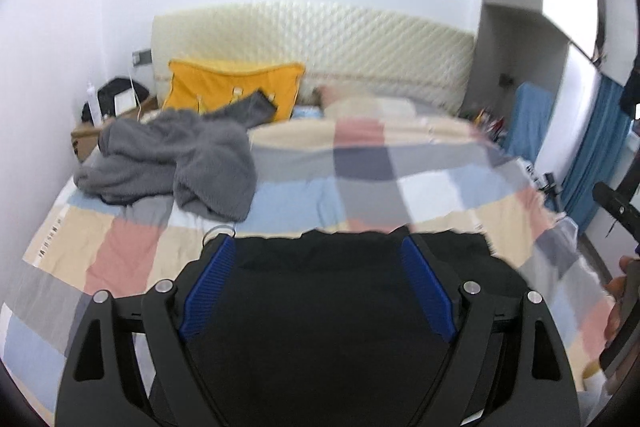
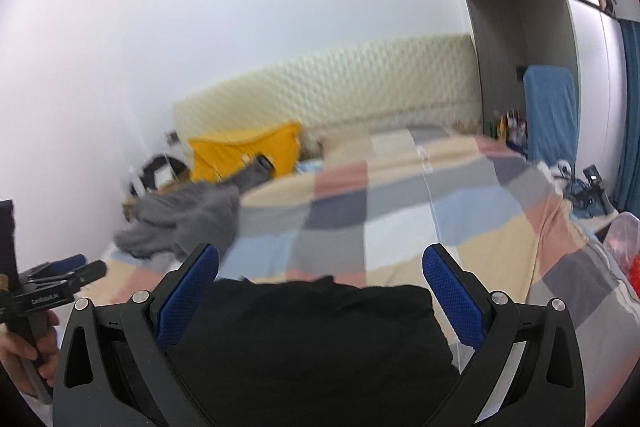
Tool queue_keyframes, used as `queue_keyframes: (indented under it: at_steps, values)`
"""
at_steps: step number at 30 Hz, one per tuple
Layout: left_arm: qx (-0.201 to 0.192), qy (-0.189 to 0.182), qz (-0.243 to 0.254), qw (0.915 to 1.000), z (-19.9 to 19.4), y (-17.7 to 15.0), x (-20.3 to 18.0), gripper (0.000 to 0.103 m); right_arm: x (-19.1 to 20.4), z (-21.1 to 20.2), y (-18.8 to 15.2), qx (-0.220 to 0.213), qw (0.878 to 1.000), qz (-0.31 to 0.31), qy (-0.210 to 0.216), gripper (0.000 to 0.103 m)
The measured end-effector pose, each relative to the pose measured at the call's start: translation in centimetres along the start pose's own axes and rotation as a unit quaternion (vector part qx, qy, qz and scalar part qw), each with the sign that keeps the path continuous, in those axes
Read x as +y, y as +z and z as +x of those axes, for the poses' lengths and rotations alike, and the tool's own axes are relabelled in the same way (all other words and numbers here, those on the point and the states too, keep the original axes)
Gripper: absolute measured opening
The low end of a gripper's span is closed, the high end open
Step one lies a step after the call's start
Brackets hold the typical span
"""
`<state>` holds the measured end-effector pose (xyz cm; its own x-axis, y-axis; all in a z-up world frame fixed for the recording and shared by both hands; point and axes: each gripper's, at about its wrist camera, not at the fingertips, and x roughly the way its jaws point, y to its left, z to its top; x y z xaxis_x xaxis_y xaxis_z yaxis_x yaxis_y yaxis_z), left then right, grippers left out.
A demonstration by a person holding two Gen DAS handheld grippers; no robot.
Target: Fold large clothes
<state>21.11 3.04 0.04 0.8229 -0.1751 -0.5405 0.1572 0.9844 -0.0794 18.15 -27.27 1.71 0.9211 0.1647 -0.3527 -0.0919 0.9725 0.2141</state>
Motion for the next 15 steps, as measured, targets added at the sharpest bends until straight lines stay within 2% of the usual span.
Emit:
queue_keyframes:
  at_steps: [8,11,15]
  values:
    - [-0.066,-0.017,0.022,0.9975,-10.8,0.5,-2.6,0.086,4.5,-10.8,2.0,-0.082,0.996,-0.035,0.028,0.103]
    - [-0.090,-0.010,0.044,0.9949,-14.7,-0.2,-3.9,0.086,5.9,-14.0,1.9,-0.099,0.993,-0.045,0.041,0.103]
    - [-0.120,-0.023,0.034,0.9919,-18.7,-1.1,-4.0,0.086,7.2,-17.0,1.2,-0.110,0.991,-0.054,0.049,0.103]
